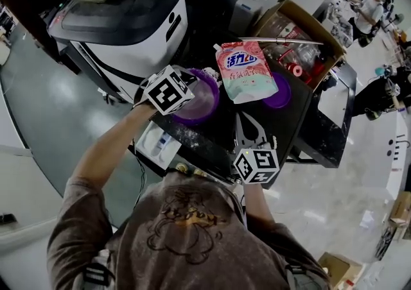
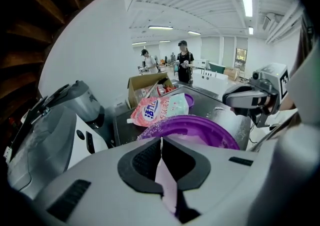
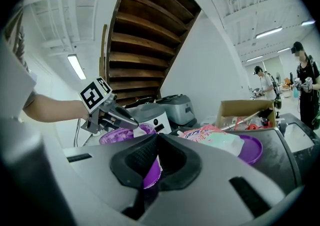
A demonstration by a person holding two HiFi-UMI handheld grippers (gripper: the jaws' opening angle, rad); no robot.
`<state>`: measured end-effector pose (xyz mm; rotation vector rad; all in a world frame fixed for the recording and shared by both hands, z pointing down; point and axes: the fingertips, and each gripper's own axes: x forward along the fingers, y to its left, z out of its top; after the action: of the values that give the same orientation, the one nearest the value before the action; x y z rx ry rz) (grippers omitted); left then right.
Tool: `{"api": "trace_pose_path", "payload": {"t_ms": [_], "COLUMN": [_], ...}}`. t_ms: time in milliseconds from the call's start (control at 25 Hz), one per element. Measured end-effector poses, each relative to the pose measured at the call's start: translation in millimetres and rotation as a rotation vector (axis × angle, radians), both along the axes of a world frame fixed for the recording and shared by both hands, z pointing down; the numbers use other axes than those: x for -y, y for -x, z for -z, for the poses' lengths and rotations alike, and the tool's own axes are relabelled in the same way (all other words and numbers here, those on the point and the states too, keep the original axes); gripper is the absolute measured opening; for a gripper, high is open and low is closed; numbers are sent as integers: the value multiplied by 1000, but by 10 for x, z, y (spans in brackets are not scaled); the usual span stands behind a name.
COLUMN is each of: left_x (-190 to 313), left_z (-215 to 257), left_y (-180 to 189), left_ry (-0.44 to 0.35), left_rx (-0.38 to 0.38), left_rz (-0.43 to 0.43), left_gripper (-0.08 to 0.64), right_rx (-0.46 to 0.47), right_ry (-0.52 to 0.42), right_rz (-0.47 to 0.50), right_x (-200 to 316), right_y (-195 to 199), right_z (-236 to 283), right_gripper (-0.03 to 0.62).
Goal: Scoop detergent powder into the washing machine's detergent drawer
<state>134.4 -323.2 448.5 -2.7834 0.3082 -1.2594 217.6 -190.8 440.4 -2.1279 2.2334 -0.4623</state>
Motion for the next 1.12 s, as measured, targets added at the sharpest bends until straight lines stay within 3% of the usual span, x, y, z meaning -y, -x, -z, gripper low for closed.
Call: {"api": "trace_pose_path", "payload": {"t_ms": [520,1120], "left_x": [-24,-222], "left_z": [-88,-146], "left_y": [-142,-290], "left_ry": [-14,75], "left_rx": [69,36], "left_rz": [-43,-93], "left_gripper": [23,23], "right_rx": [4,-12], "right_ry": [8,14], "right_rz": [-46,-56], "right_x": [-80,-151], "right_y": [-114,-121], "right_z": [-29,-27], "right_gripper": [2,2]}}
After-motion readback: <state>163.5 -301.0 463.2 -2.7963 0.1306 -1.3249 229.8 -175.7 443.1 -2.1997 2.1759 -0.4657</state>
